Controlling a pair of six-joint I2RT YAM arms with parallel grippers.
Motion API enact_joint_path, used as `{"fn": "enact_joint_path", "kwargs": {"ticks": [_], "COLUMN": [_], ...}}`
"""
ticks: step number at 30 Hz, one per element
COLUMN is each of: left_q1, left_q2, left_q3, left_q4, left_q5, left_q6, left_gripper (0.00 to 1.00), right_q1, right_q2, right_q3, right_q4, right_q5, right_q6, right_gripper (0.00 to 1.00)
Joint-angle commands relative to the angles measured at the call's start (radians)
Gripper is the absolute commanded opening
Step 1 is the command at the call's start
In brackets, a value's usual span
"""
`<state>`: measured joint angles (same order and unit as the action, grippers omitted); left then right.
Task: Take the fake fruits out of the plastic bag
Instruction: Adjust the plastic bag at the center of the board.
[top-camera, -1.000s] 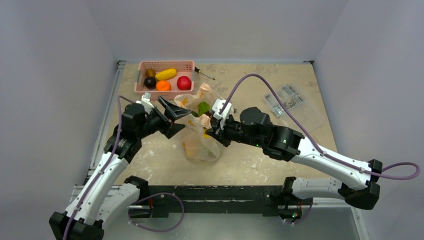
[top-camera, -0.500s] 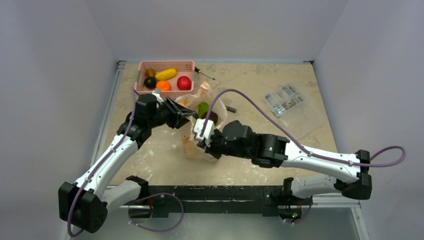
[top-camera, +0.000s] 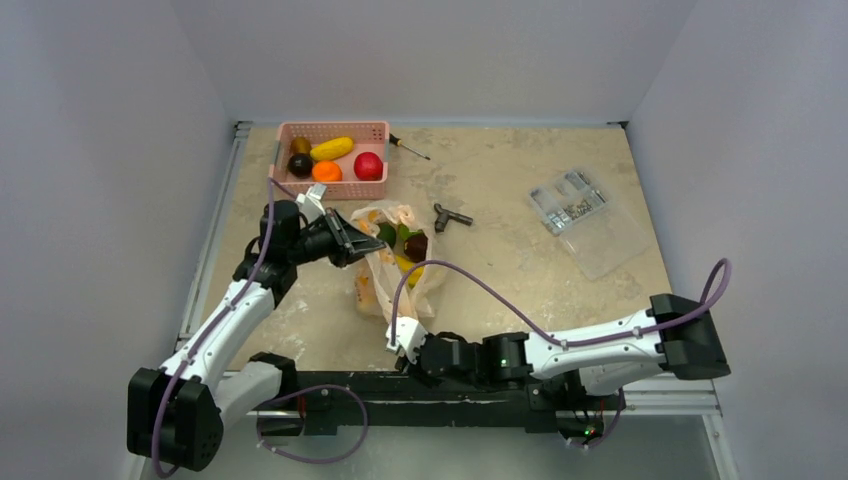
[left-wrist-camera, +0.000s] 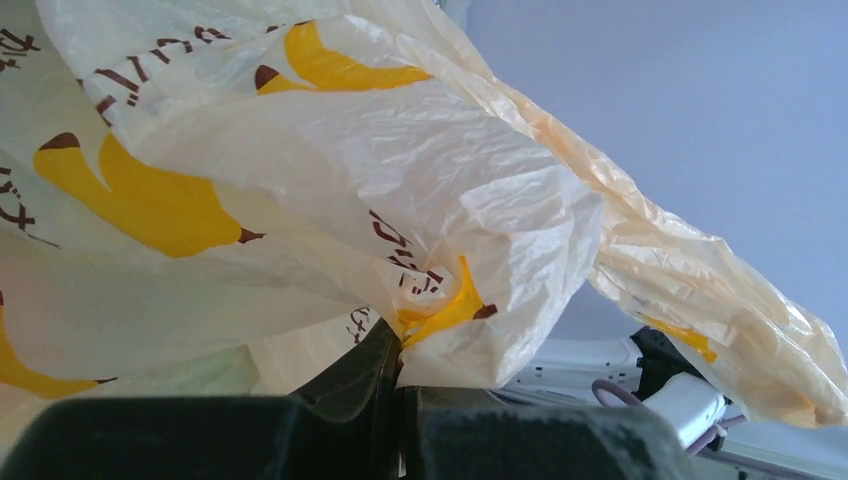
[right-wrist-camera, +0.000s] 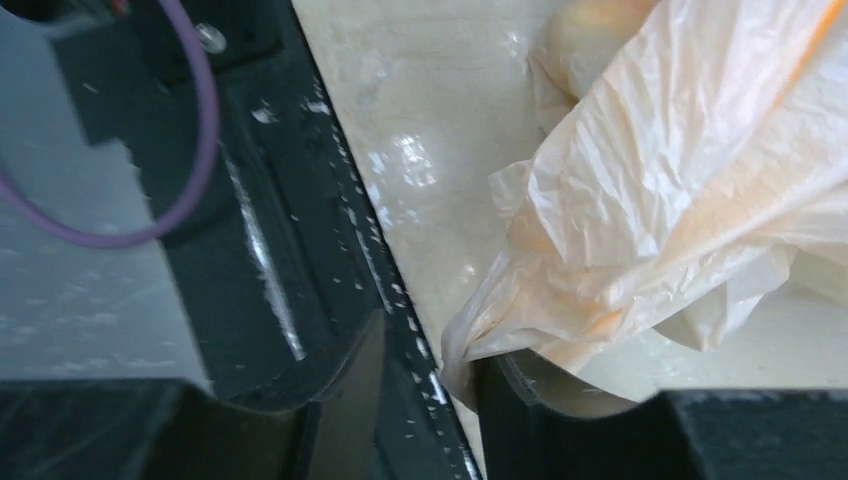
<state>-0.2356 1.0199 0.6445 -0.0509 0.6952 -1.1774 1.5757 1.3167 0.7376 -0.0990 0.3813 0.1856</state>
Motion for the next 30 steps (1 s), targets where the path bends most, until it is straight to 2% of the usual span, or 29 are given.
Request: {"fn": "enact_joint_path", "kwargs": {"ticks": [1, 3, 8, 12, 14, 17, 19, 21, 23, 25, 27, 30], "left_q1": [0.019, 0.019, 0.019, 0.019, 0.019, 0.019, 0.019, 0.01, -0.037, -0.062, -0.068, -0.078], "left_q2": [-0.059, -0.078, -0.109, -0.126, -0.128, -0.137, -0.16, -0.192, -0.259, -0.314, -0.335, -0.357], "left_q3": [0.009, 0.011, 0.039, 0.091, 0.119, 0.163, 0.195, 0.249, 0.3, 0.334, 0.355, 0.303], "left_q4": [0.098, 0.057, -0.09, -0.242, -0.32, -0.429, -0.501, -0.604, -0.667, -0.666, -0.635, -0.467], "left_q5": [0.047, 0.046, 0.038, -0.004, -0.02, -0.065, -0.099, -0.197, -0.398, -0.543, -0.618, -0.592], "left_q6": [0.134, 0.175, 0.28, 0.382, 0.437, 0.5, 0.548, 0.623, 0.716, 0.805, 0.882, 0.993], "left_gripper": [0.0, 0.0, 0.0, 0.01, 0.08, 0.34, 0.48, 0.52, 0.54, 0.59, 0.64, 0.76], "right_q1": [-0.01, -0.012, -0.024, -0.04, -0.047, -0.075, -0.137, -0.224, -0.327, -0.378, -0.403, -0.427], "right_q2": [-0.136, -0.193, -0.388, -0.515, -0.546, -0.542, -0.52, -0.489, -0.443, -0.387, -0.319, -0.241], "right_q3": [-0.009, -0.001, 0.066, 0.132, 0.154, 0.169, 0.173, 0.172, 0.171, 0.198, 0.243, 0.269], "right_q4": [0.167, 0.131, -0.086, -0.164, -0.173, -0.186, -0.185, -0.17, -0.135, -0.114, -0.116, -0.051], "right_q5": [-0.072, -0.077, 0.022, 0.107, 0.166, 0.26, 0.255, 0.219, 0.157, 0.14, 0.179, 0.209], "right_q6": [0.129, 0.127, 0.107, 0.12, 0.125, 0.105, 0.082, 0.076, 0.072, 0.085, 0.11, 0.117], "right_gripper": [0.46, 0.61, 0.89, 0.98, 0.99, 0.99, 0.99, 0.99, 0.99, 0.99, 0.99, 0.99]}}
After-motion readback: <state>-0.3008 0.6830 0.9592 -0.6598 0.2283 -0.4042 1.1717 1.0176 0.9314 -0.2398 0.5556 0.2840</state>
